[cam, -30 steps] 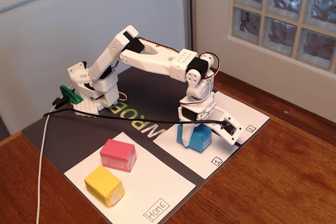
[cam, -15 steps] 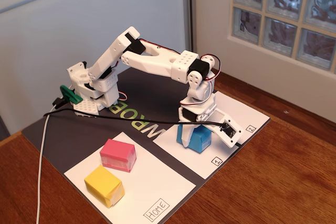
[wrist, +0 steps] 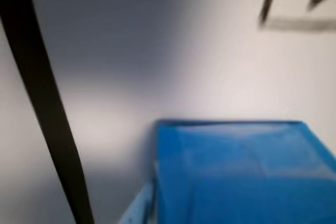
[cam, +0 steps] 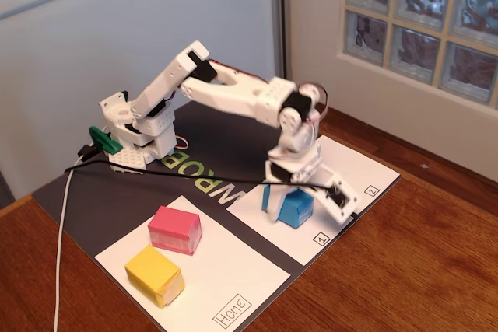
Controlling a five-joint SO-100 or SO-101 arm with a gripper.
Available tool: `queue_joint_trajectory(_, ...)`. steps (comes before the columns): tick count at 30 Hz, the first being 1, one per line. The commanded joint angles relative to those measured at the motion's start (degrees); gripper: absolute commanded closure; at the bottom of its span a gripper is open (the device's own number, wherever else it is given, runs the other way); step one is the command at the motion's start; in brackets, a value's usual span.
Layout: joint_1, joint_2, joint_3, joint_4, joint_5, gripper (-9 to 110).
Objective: Move box blue to zone 1
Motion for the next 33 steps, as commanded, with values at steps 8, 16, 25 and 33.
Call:
queue_joint_trajectory(8, 0.18, 7.29, -1.32, 0.26, 1.05, 49)
queue_joint_trajectory(16, -0.62, 17.75, -1.32, 3.69, 2.02, 51)
queue_joint_trajectory(25, -1.85, 32.87, -1.32, 13.8, -0.79, 56)
queue_joint_trajectory(33, -1.05, 49.66, 8.17, 26.1, -9.67, 102)
